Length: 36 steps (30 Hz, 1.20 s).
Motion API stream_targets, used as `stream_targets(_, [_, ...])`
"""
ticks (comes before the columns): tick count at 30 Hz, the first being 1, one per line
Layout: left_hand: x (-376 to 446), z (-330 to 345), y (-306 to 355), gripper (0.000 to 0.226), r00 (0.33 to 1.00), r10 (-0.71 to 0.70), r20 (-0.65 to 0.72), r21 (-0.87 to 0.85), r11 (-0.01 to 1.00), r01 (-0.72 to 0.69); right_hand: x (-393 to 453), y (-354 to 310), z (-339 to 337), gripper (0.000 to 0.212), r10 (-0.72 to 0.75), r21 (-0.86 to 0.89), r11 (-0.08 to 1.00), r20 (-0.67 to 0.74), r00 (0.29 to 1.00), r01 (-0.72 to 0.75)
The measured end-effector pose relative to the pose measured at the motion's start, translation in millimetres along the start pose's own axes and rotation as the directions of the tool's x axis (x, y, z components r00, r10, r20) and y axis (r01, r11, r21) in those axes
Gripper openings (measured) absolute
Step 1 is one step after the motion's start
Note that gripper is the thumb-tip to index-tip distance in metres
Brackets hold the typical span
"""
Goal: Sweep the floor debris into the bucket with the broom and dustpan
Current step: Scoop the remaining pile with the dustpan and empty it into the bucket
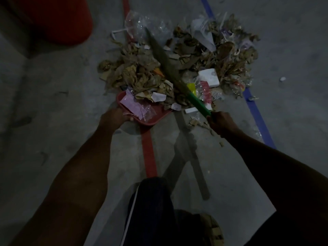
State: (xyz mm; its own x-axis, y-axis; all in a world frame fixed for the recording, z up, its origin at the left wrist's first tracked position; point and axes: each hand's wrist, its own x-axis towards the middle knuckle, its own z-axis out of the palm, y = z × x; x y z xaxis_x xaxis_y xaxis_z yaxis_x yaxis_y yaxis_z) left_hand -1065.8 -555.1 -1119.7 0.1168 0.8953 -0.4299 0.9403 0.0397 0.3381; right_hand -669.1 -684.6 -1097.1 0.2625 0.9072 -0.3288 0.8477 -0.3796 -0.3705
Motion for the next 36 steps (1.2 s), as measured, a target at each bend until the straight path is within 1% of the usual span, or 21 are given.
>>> stream_targets(3, [2.9, -0.5, -2.4, 0.080, 0.999, 0.045, 0.007, -0.068, 0.997, -0.044, -8.6, -1.1, 4.2, 0.032, -0.062, -0.017, 0.998, 0.064, 0.996, 0.063])
stream_targets(5, [3.2, -0.5, -1.8, 0.078, 0.998, 0.069, 0.003, -0.087, 0.994, -0.069, -15.5, -1.2, 9.7, 0.032, -0.093, -0.018, 0.995, 0.105, 0.990, 0.096])
stream_targets(7, [3.0, -0.9, 0.3, 0.071, 0.997, 0.072, -0.002, -0.070, 0.995, -0.072, -25.9, -4.8, 15.9, 0.031, -0.116, 0.007, 0.993, 0.134, 0.984, 0.116])
stream_targets(10, [0.5, -0.8, 4.2, 0.070, 0.998, 0.053, -0.022, -0.058, 0.997, -0.054, -39.8, -8.6, 27.0, 0.030, -0.144, 0.041, 0.989, 0.107, 0.984, 0.140])
stream_targets(13, [-6.2, 2.4, 6.2, 0.078, 0.999, 0.039, 0.012, -0.008, 0.999, -0.039, -46.5, -10.5, 34.7, 0.028, -0.167, 0.055, 0.985, 0.104, 0.980, 0.162])
stream_targets(16, [-11.7, 5.7, 11.1, 0.065, 0.999, 0.014, -0.038, -0.109, 0.994, -0.018, -47.6, -13.1, 33.8, 0.024, -0.176, 0.066, 0.983, 0.104, 0.979, 0.170])
stream_targets(19, [-18.2, 4.8, 17.3, 0.057, 0.998, 0.028, -0.063, -0.146, 0.989, -0.037, -45.8, -14.8, 26.2, 0.028, -0.197, 0.029, 0.980, 0.086, 0.977, 0.196])
stream_targets(22, [-27.6, -1.1, 26.0, 0.060, 0.994, 0.050, -0.097, -0.195, 0.978, -0.069, -44.1, -16.1, 15.6, 0.030, -0.206, 0.019, 0.979, 0.086, 0.975, 0.205])
stream_targets(25, [-32.5, -4.7, 29.5, 0.069, 0.990, 0.059, -0.126, -0.228, 0.970, -0.087, -43.4, -18.6, 4.1, 0.030, -0.230, 0.036, 0.973, 0.074, 0.970, 0.228])
stream_targets(26, [-33.6, -4.0, 30.9, 0.069, 0.989, 0.059, -0.134, -0.238, 0.967, -0.090, -43.4, -18.6, 1.1, 0.031, -0.239, 0.036, 0.971, 0.070, 0.968, 0.237])
stream_targets(29, [-42.5, -8.0, 38.9, 0.050, 0.988, 0.012, -0.156, -0.252, 0.966, -0.051, -43.0, -19.5, -13.3, 0.031, -0.261, 0.025, 0.965, 0.047, 0.964, 0.260])
stream_targets(30, [-45.2, -10.8, 42.8, 0.048, 0.987, -0.005, -0.163, -0.255, 0.966, -0.037, -42.3, -20.4, -19.4, 0.031, -0.271, 0.025, 0.962, 0.032, 0.962, 0.270])
stream_targets(32, [-50.7, -15.6, 50.9, 0.052, 0.981, -0.040, -0.190, -0.257, 0.966, -0.011, -42.6, -20.7, -31.7, 0.030, -0.297, 0.019, 0.955, 0.003, 0.955, 0.297])
stream_targets(36, [-71.6, -29.1, 73.1, 0.060, 0.976, -0.111, -0.187, -0.274, 0.960, 0.057, -49.7, -20.6, -60.2, 0.033, -0.331, -0.011, 0.943, -0.012, 0.943, 0.331])
